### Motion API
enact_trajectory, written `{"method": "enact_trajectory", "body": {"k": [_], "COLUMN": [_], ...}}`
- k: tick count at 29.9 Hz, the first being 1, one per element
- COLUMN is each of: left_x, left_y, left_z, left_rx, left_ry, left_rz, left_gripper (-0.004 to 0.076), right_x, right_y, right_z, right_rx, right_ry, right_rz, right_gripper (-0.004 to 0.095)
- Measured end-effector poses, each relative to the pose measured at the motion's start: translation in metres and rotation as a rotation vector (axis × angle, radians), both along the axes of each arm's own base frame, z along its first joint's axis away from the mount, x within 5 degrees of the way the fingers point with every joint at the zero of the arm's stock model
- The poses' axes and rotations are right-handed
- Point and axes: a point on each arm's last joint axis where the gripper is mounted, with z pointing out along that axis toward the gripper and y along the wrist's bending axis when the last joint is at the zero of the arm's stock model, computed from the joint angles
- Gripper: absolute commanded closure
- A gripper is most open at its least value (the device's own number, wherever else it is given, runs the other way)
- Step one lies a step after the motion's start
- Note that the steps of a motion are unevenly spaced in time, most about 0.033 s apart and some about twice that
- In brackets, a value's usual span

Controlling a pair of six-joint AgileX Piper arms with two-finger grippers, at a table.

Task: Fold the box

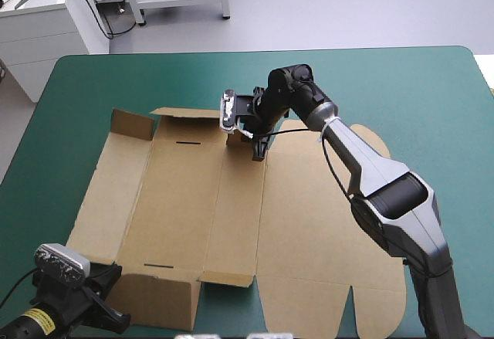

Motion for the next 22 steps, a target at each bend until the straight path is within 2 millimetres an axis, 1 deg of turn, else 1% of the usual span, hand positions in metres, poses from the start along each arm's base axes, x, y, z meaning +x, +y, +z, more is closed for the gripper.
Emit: {"method": "enact_trajectory", "body": {"k": [3, 6, 14, 16, 17, 21, 22], "left_x": [0.0, 0.0, 0.0, 0.0, 0.0, 0.0, 0.0], "left_y": [0.0, 0.0, 0.0, 0.0, 0.0, 0.0, 0.0], "left_z": [0.0, 0.0, 0.0, 0.0, 0.0, 0.0, 0.0], "left_rx": [0.0, 0.0, 0.0, 0.0, 0.0, 0.0, 0.0], "left_ry": [0.0, 0.0, 0.0, 0.0, 0.0, 0.0, 0.0], "left_rz": [0.0, 0.0, 0.0, 0.0, 0.0, 0.0, 0.0], "left_gripper": [0.0732, 0.0732, 0.0732, 0.0732, 0.0732, 0.0732, 0.0732], "right_x": [-0.011, -0.018, -0.019, -0.019, -0.019, -0.018, -0.017], "right_y": [0.01, 0.018, 0.02, 0.02, 0.02, 0.02, 0.019], "right_z": [-0.001, -0.001, -0.002, -0.002, -0.002, -0.002, 0.0], "right_rx": [-0.012, -0.014, -0.027, -0.027, -0.027, -0.013, -0.01], "right_ry": [0.036, 0.05, 0.05, 0.065, 0.072, 0.087, 0.082], "right_rz": [0.046, 0.073, 0.048, 0.011, -0.008, -0.091, -0.104], "right_gripper": [0.0925, 0.0925, 0.0917, 0.0869, 0.0819, 0.0559, 0.0511]}}
